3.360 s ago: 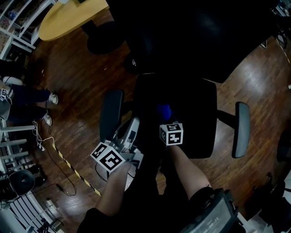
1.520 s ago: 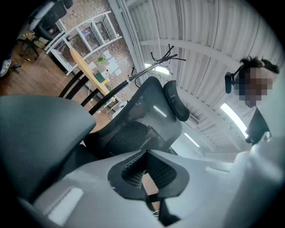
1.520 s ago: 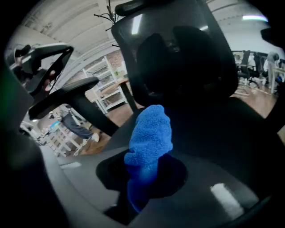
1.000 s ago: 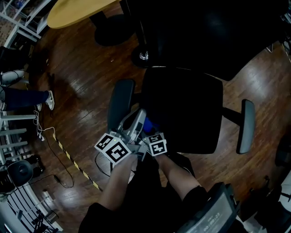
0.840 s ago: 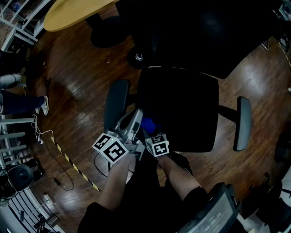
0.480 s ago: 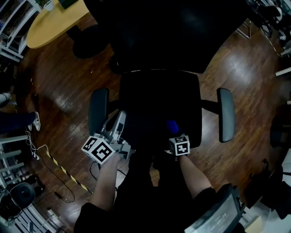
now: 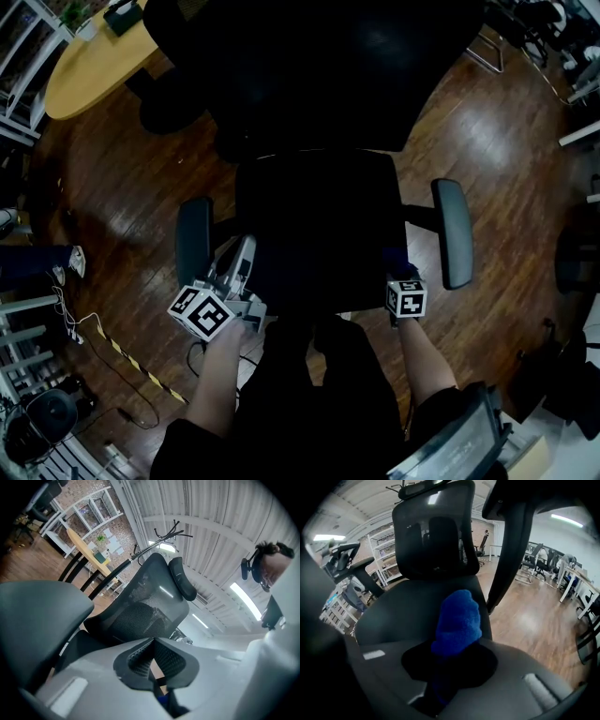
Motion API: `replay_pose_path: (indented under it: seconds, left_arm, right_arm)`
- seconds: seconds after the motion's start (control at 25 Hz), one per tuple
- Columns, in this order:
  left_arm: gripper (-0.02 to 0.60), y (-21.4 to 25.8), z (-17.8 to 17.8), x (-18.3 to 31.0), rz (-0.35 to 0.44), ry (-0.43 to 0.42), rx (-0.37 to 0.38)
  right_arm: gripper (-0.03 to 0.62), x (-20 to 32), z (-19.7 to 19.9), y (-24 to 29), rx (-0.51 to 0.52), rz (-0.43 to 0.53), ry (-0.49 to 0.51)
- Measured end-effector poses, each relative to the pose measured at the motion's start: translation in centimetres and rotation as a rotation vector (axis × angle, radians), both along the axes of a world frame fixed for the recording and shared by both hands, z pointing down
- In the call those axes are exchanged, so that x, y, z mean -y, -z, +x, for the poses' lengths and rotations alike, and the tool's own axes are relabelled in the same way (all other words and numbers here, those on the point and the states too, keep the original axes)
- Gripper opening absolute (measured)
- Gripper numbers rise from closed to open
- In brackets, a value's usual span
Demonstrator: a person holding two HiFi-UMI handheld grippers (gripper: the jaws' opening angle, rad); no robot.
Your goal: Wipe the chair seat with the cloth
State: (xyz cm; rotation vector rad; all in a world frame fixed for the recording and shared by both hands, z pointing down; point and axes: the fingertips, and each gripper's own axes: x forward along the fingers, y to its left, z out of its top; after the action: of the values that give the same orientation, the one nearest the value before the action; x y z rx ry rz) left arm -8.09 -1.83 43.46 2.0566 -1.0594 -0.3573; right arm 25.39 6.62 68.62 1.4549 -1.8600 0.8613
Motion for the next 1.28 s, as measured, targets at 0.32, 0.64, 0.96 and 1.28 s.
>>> replay_pose_path:
  seconds: [0.32,0.64,0.96,1.28]
  left_arm:
    - [-0.007,0.5,1.3,-0.3,-0.005,-0.029,0.009]
    - [-0.006,10.4,3.5,-3.0,0.051,-0.067,-0.011]
    - [-0.006,20.3,5.3,-6.9,0.189,-0.082,-0.023]
    - [-0.007,21.8,5.2,-11.1,0.234,-0.071,-0.040]
  right_arm:
    - [0.075,2.6,-3.2,4.0,0.156,0.055,-0.008]
    - [0.075,6.2,-10.5,28.0,0.565,0.421,0.099]
    - [0.075,1.2,-10.5,44.2,0.708,0.621,0.216]
    - [0.075,-1.6,-11.2,48.0,0.777,0.715,0.229]
